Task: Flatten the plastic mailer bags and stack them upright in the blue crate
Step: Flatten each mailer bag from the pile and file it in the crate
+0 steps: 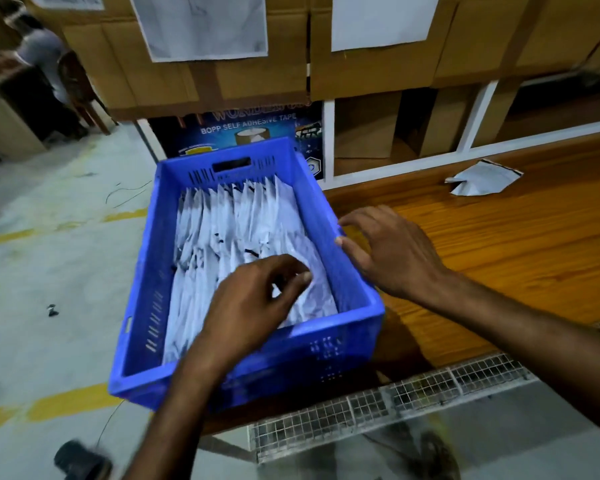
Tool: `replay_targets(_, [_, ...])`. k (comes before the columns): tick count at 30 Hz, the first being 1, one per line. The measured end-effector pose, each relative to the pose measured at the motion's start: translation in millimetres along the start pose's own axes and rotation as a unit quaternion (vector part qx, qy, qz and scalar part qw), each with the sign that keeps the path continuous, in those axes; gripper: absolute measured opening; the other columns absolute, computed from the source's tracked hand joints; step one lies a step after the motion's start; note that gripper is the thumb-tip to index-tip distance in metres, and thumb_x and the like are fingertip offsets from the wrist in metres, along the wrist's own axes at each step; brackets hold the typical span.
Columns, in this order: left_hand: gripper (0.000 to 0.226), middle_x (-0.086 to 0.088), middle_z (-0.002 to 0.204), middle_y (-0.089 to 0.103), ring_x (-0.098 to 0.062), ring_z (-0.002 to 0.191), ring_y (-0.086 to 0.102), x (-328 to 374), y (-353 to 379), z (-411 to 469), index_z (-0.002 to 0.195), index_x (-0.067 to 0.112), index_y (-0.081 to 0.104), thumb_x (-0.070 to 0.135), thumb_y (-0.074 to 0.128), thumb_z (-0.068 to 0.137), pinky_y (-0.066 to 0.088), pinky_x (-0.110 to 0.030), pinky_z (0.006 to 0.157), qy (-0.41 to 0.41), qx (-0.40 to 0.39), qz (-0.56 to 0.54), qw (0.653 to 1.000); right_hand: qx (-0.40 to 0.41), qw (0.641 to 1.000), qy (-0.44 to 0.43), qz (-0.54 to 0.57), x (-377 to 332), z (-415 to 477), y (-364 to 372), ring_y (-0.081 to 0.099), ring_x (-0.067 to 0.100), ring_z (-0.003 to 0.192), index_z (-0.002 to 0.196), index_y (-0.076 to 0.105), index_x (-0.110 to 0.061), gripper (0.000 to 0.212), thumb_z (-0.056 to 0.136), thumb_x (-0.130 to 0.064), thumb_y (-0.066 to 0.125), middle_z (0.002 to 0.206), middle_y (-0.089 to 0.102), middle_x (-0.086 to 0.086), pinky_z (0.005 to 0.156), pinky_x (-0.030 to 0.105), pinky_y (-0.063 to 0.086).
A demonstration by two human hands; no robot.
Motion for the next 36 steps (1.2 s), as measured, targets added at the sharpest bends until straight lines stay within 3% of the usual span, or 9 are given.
replay_targets(10, [0.015,0.016,0.091,0.067,0.000,0.083,0.059,159.6,156.4,78.1,0.104,0.032,0.068,0.043,0.057,0.105,0.050,-0.033,0.064,0.086,0.083,0.039,0.992,-0.116,0.972,0.141,0.147,216.0,-42.7,13.4,0.061,0.011,0.107,0.117,0.068,-0.029,0.021,0.097,-0.031,0.066,0.116,0.068,-0.008,0.081,0.031,0.053])
replay_targets(14, [0.015,0.019,0.097,0.067,0.002,0.090,0.061,160.4,246.4,127.5,0.105,0.034,0.068,0.044,0.057,0.104,0.051,-0.029,0.068,0.013,0.036,-0.025,0.999,-0.111,0.966,0.185,0.141,321.8,-31.0,8.7,0.064,0.018,0.112,0.121,0.069,-0.020,0.028,0.095,-0.030,0.069,0.121,0.070,0.000,0.084,0.029,0.051])
replay_targets(17, [0.027,0.019,0.123,0.063,0.000,0.113,0.057,134.3,316.1,153.1,0.127,0.037,0.062,0.048,0.057,0.103,0.050,-0.028,0.087,-0.041,-0.002,-0.019,0.999,-0.106,0.961,0.227,0.120,408.6,1.1,26.7,0.060,0.026,0.118,0.131,0.062,-0.015,0.045,0.096,-0.043,0.065,0.129,0.065,0.008,0.093,0.040,0.052])
replay_targets(22, [0.060,0.014,0.165,0.028,-0.010,0.151,0.023,96.7,374.1,153.8,0.158,0.035,0.034,0.063,0.036,0.104,0.022,-0.031,0.117,-0.100,-0.061,0.115,0.986,-0.132,0.928,0.340,0.074,505.3,59.9,71.1,0.021,0.039,0.151,0.159,0.025,-0.014,0.092,0.092,-0.076,0.041,0.164,0.024,0.018,0.119,0.056,0.027])
replay_targets(24, [0.061,0.016,0.168,0.022,-0.008,0.153,0.016,92.3,377.5,147.3,0.159,0.037,0.032,0.066,0.032,0.105,0.019,-0.031,0.118,-0.101,-0.060,0.152,0.981,-0.204,0.922,0.327,0.042,521.7,65.2,84.2,-0.002,0.036,0.155,0.162,-0.002,-0.026,0.105,0.085,-0.087,0.036,0.170,-0.003,0.011,0.121,0.059,0.010])
replay_targets(26, [0.060,0.019,0.166,0.024,-0.006,0.152,0.018,90.2,380.4,151.0,0.156,0.039,0.037,0.067,0.035,0.103,0.019,-0.030,0.117,-0.116,-0.051,0.147,0.981,-0.286,0.916,0.280,0.025,536.8,64.1,106.0,-0.016,0.035,0.154,0.159,-0.012,-0.038,0.102,0.083,-0.090,0.033,0.169,-0.016,0.006,0.120,0.061,-0.002])
replay_targets(29, [0.058,0.022,0.163,0.029,-0.004,0.150,0.023,88.4,380.0,155.0,0.152,0.040,0.043,0.067,0.041,0.101,0.023,-0.032,0.117,-0.124,-0.034,0.124,0.984,-0.270,0.939,0.212,-0.036,538.3,52.8,134.6,-0.004,0.038,0.154,0.158,0.015,-0.039,0.072,0.097,-0.072,0.033,0.169,0.006,0.008,0.119,0.063,0.001])
replay_targets(32, [0.056,0.022,0.162,0.031,-0.003,0.149,0.023,87.6,380.9,155.1,0.150,0.040,0.045,0.067,0.042,0.101,0.024,-0.033,0.116,-0.121,-0.026,0.125,0.984,-0.146,0.971,0.163,-0.101,519.4,46.3,130.3,0.040,0.043,0.134,0.138,0.052,-0.016,0.049,0.103,-0.049,0.044,0.143,0.048,0.020,0.106,0.058,0.037])
replay_targets(36, [0.050,0.022,0.157,0.038,-0.003,0.146,0.030,88.7,381.0,155.4,0.146,0.036,0.052,0.061,0.047,0.102,0.026,-0.030,0.113,-0.121,-0.011,0.104,0.987,-0.041,0.985,0.167,-0.002,491.2,35.6,93.9,0.058,0.033,0.109,0.128,0.058,-0.014,0.038,0.105,-0.042,0.046,0.121,0.063,0.015,0.083,0.043,0.049])
Point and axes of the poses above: each hand's wrist, its own z-axis towards the middle knuckle, its own y-axis out of the palm, x = y × z, the point moved 3 cm from there along z, towards the middle knuckle
